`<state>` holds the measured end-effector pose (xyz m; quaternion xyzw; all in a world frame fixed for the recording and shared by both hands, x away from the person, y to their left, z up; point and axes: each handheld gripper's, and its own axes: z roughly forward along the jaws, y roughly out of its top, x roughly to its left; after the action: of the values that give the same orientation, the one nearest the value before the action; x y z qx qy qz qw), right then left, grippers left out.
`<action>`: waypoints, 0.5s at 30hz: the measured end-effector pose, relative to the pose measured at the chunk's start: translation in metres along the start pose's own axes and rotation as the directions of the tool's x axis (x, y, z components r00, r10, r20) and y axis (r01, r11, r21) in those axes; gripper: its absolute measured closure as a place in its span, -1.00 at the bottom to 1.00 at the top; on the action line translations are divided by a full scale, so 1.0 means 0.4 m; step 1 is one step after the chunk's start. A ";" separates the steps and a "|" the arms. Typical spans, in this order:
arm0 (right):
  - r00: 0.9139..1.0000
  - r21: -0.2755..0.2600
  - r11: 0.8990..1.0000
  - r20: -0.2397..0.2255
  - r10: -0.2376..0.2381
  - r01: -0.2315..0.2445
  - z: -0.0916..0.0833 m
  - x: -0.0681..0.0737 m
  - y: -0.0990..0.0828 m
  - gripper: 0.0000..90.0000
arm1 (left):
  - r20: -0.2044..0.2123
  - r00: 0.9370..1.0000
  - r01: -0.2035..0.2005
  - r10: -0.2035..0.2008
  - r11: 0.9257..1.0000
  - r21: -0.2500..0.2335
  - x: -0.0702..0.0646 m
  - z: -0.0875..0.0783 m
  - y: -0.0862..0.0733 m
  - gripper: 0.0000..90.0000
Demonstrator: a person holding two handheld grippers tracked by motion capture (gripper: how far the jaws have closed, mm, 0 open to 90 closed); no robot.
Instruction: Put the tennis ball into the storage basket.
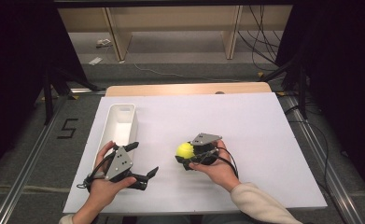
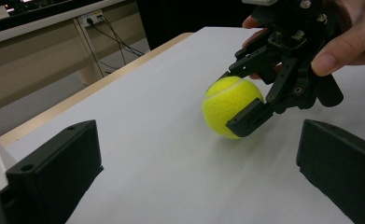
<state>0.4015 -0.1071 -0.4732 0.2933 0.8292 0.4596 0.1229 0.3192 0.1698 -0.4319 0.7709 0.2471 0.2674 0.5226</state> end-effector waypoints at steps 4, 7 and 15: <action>1.000 -0.008 1.000 -0.003 0.002 -0.002 -0.003 0.001 0.007 -0.41 | 0.001 1.000 -0.001 0.001 1.000 0.000 0.000 0.000 0.000 -1.00; 1.000 -0.020 1.000 -0.004 0.003 -0.003 -0.008 0.001 0.015 -0.41 | -0.001 1.000 -0.003 0.003 1.000 0.003 -0.001 0.001 0.000 -1.00; 1.000 -0.047 0.999 -0.001 0.001 -0.001 -0.018 0.001 0.036 -0.41 | -0.001 1.000 -0.001 0.002 1.000 0.002 -0.002 0.001 0.000 -1.00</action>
<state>0.4032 -0.1060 -0.4571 0.2905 0.8182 0.4791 0.1289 0.3190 0.1691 -0.4323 0.7716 0.2471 0.2678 0.5214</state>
